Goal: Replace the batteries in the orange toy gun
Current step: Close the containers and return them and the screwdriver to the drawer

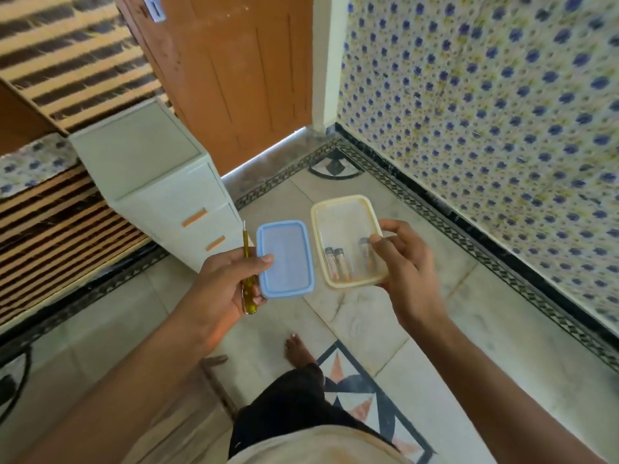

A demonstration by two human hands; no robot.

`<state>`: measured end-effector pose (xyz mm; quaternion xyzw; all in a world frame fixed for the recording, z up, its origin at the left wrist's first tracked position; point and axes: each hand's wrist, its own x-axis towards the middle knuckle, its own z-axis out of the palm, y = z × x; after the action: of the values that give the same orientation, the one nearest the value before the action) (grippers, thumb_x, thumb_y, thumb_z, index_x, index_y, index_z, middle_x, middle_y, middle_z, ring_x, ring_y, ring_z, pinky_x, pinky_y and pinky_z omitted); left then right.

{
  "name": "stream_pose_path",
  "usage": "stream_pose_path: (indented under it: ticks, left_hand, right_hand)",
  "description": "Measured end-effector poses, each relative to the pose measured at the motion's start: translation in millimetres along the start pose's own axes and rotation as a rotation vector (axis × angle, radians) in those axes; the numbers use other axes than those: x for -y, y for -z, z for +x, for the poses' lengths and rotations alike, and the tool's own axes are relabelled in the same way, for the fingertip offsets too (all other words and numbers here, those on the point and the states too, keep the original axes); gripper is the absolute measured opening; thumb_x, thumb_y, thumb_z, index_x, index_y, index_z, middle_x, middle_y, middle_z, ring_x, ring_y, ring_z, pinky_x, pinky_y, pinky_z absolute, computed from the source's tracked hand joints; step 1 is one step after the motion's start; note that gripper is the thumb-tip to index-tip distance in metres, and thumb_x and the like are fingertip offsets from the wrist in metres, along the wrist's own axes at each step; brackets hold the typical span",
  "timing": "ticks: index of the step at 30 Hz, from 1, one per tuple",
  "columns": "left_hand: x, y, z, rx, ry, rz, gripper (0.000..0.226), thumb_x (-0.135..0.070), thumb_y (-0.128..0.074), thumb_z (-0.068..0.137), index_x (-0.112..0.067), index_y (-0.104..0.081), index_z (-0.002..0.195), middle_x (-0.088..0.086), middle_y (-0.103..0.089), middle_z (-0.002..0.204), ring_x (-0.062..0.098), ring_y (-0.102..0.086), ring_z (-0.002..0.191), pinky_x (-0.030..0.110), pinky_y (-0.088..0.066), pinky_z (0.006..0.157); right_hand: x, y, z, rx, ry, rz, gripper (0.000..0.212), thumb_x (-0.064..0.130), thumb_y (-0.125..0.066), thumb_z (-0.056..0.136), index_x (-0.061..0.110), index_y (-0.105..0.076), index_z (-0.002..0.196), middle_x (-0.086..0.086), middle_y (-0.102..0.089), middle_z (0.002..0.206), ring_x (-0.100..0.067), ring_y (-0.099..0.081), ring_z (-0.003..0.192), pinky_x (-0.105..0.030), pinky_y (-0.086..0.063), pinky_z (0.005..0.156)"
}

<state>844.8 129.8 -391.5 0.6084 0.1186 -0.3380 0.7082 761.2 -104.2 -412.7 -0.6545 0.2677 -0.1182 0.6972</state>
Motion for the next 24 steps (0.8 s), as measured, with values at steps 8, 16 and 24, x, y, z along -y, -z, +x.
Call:
stream_pose_path:
  ticks: [8,16,24]
  left_hand:
    - [-67.0,67.5,61.9,-0.103,-0.045,-0.011,0.027,-0.012,-0.066,0.096,-0.003,-0.072,0.120,0.026,-0.069,0.106,0.025,-0.061,0.084,0.025,-0.046,0.056]
    - [-113.5,129.1,137.4,-0.331,-0.058,-0.161,0.012,-0.009,-0.068,0.094,-0.002,-0.073,0.103,0.013,-0.068,0.081,0.016,-0.059,0.061,0.022,-0.043,0.045]
    - [-164.3,185.4,217.3,-0.574,-0.040,-0.289,0.013,-0.008,-0.076,0.089,0.000,-0.069,0.097,0.013,-0.062,0.076,0.019,-0.049,0.055,0.023,-0.041,0.043]
  right_hand:
    - [15.0,-93.3,90.0,0.181,-0.091,0.006,0.015,0.014,-0.061,0.102,0.018,-0.070,0.114,-0.021,-0.072,0.104,-0.039,-0.074,0.099,-0.069,-0.061,0.078]
    - [26.3,-199.5,197.3,0.352,-0.156,0.036,0.018,0.005,-0.056,0.102,0.006,-0.068,0.115,-0.011,-0.074,0.089,-0.025,-0.074,0.086,-0.052,-0.058,0.077]
    - [26.5,-305.9,312.0,0.517,-0.136,-0.064,0.018,0.007,-0.058,0.102,0.013,-0.067,0.116,-0.018,-0.070,0.102,-0.031,-0.074,0.098,-0.045,-0.064,0.068]
